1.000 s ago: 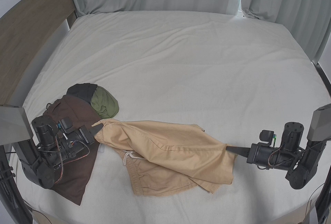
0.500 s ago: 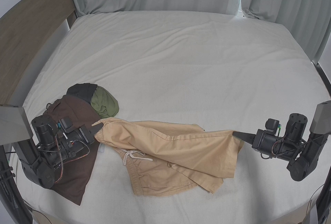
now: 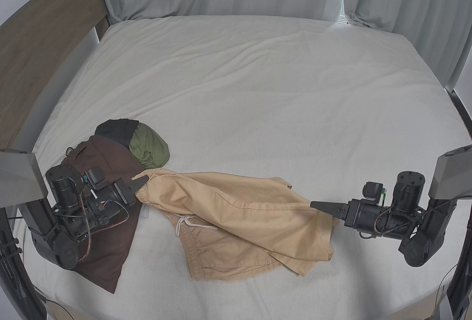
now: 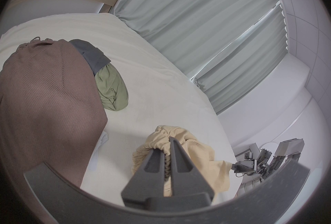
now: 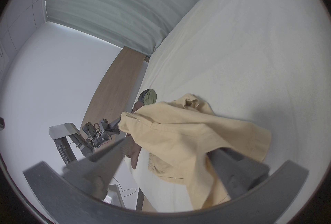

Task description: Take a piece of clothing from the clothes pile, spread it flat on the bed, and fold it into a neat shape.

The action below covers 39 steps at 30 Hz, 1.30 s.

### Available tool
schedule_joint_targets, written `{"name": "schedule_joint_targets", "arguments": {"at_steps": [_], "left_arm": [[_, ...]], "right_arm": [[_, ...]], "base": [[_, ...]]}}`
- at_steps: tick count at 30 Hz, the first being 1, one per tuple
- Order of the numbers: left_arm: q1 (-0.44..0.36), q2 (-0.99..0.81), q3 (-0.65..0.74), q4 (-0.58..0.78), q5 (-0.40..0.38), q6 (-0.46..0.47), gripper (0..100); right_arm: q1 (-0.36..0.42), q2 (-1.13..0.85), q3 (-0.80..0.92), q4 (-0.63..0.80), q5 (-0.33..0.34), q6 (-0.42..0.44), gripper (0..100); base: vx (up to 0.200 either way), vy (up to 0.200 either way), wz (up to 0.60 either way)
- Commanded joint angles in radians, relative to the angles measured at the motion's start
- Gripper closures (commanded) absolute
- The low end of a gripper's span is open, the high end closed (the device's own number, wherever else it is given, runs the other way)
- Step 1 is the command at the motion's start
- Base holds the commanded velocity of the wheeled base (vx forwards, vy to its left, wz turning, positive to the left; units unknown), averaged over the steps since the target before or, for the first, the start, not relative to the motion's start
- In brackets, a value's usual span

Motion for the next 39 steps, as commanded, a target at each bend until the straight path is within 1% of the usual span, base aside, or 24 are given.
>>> {"name": "schedule_joint_targets", "arguments": {"at_steps": [1,9,11,12,14,24,36,37,39], "left_arm": [[0.001,-0.004,0.0,-0.001,0.0,-0.001,100],[0.002,-0.006,-0.002,-0.001,0.0,-0.001,100],[0.004,-0.006,-0.003,-0.001,0.0,-0.001,100],[0.004,-0.006,-0.003,-0.001,0.0,-0.001,100],[0.004,-0.006,-0.003,-0.001,0.0,-0.001,100],[0.002,-0.006,-0.002,-0.002,0.0,-0.001,100],[0.002,-0.006,-0.005,-0.002,0.0,-0.002,100],[0.002,-0.006,-0.005,-0.002,0.0,-0.002,100],[0.004,-0.004,-0.005,-0.002,0.0,-0.002,100]], "right_arm": [[0.033,0.015,-0.003,-0.001,-0.002,0.0,0],[0.026,0.089,0.0,-0.001,-0.007,-0.003,0],[0.023,0.107,0.0,-0.001,-0.021,-0.011,0],[0.023,0.121,0.0,0.001,-0.047,-0.021,0],[0.029,0.132,-0.012,-0.002,-0.065,-0.029,0],[0.033,0.103,-0.058,-0.002,-0.068,-0.028,0],[0.043,0.118,-0.094,-0.002,-0.07,-0.026,0],[0.043,0.121,-0.092,-0.002,-0.07,-0.026,100],[0.041,0.121,-0.087,-0.001,-0.07,-0.028,100]], "base": [[0.0,0.0,0.0],[0.0,0.0,0.0],[0.0,0.0,0.0],[0.0,0.0,0.0],[0.0,0.0,0.0],[0.0,0.0,0.0],[0.0,0.0,0.0],[0.0,0.0,0.0],[0.0,0.0,0.0]]}}
